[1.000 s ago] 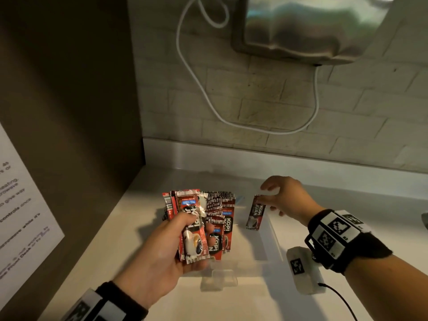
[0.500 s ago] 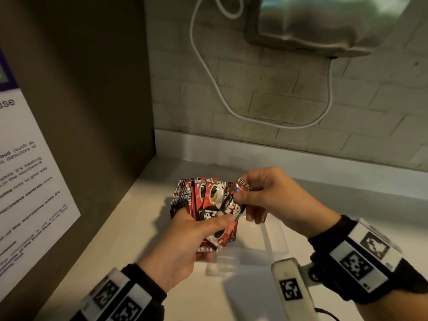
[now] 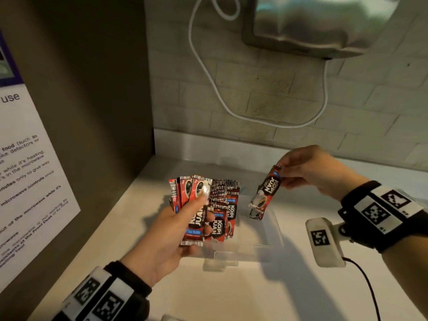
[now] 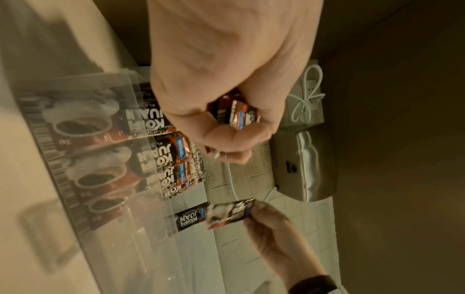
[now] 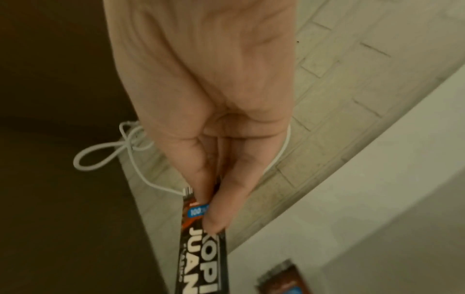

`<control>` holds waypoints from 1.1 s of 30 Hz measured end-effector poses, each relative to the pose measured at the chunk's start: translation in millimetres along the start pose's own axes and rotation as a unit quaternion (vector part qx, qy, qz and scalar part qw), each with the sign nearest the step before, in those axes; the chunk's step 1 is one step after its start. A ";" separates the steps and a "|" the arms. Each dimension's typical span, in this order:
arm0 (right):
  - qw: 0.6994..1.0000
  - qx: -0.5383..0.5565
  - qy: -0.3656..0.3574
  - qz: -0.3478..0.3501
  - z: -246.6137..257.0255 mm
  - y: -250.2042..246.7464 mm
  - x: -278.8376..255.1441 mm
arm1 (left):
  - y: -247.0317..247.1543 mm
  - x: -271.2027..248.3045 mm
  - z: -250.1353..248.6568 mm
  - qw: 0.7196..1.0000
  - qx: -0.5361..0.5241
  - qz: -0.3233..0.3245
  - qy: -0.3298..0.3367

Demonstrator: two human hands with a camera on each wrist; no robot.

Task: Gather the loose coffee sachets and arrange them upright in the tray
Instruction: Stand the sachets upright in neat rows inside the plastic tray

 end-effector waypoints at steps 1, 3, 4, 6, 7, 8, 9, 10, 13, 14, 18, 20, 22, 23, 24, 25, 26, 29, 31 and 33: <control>1.000 -0.024 0.003 0.000 -5.7 1.2 2.7 | -0.2 0.5 -0.9 1.000 0.001 0.000 -0.011; 0.997 -0.072 0.002 -0.009 -16.0 7.3 8.2 | -1.0 0.6 -2.0 0.999 0.002 0.002 -0.033; 0.996 -0.093 0.000 -0.017 -20.3 10.9 10.5 | -1.6 0.6 -2.4 0.999 0.003 0.003 -0.040; 0.993 -0.116 -0.001 -0.030 -28.4 18.5 14.7 | -1.8 0.2 -1.9 0.999 0.004 0.004 -0.047; 0.992 -0.121 0.002 -0.033 -31.7 22.2 16.5 | -1.7 -0.1 -1.3 0.999 0.002 0.006 -0.050; 0.991 -0.127 0.006 -0.033 -35.0 25.5 18.2 | -1.1 -0.6 -0.5 0.999 -0.001 0.009 -0.054; 0.990 -0.134 0.009 -0.031 -37.5 28.3 19.5 | -0.6 -1.4 0.3 0.998 -0.007 0.013 -0.059; 0.989 -0.145 0.009 -0.028 -39.7 30.8 20.9 | -0.1 -2.3 1.1 0.998 -0.015 0.017 -0.064; 0.986 -0.164 -0.002 -0.017 -43.4 35.7 23.5 | 1.4 -4.8 2.8 0.997 -0.039 0.034 -0.065; 0.986 -0.165 -0.006 -0.017 -44.1 36.6 24.2 | 1.6 -5.6 2.7 0.996 -0.043 0.041 -0.063; 0.985 -0.170 -0.010 -0.028 -45.6 37.4 26.6 | 1.5 -6.8 4.0 0.996 -0.052 0.051 -0.058; 0.984 -0.174 -0.010 -0.029 -46.0 38.2 26.6 | 1.4 -7.1 4.7 0.996 -0.052 0.051 -0.056; 0.984 -0.174 -0.012 -0.030 -47.4 39.8 26.5 | 1.3 -7.0 5.7 0.996 -0.049 0.052 -0.057; 0.985 -0.170 -0.014 -0.031 -48.1 40.3 26.6 | 0.9 -6.5 6.1 0.996 -0.050 0.052 -0.058; 0.985 -0.166 -0.016 -0.034 -48.5 40.8 26.6 | 0.6 -5.9 6.3 0.996 -0.051 0.053 -0.059; 0.985 -0.165 -0.017 -0.036 -48.7 40.9 26.7 | 0.2 -5.4 6.4 0.996 -0.052 0.053 -0.059; 0.985 -0.166 -0.017 -0.039 -49.2 41.0 26.6 | -0.1 -4.9 6.2 0.996 -0.051 0.053 -0.058; 0.984 -0.171 -0.008 -0.041 -47.5 40.9 24.5 | -0.9 -3.8 6.2 0.996 -0.044 0.057 -0.055; 0.980 -0.191 -0.011 -0.057 -44.6 40.5 22.5 | -2.2 -2.5 6.5 0.996 -0.043 0.058 -0.055; 0.965 -0.240 -0.028 -0.103 -37.0 36.4 18.4 | -3.2 -0.9 7.2 0.996 -0.036 0.063 -0.059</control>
Point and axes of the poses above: each hand's wrist, its own x-axis towards the middle knuckle, its own y-axis out of the palm, z = x × y, the point moved 1 cm from there along x, towards the middle knuckle, and after that the axes turned 9 degrees about -x, right-handed, at the moved point
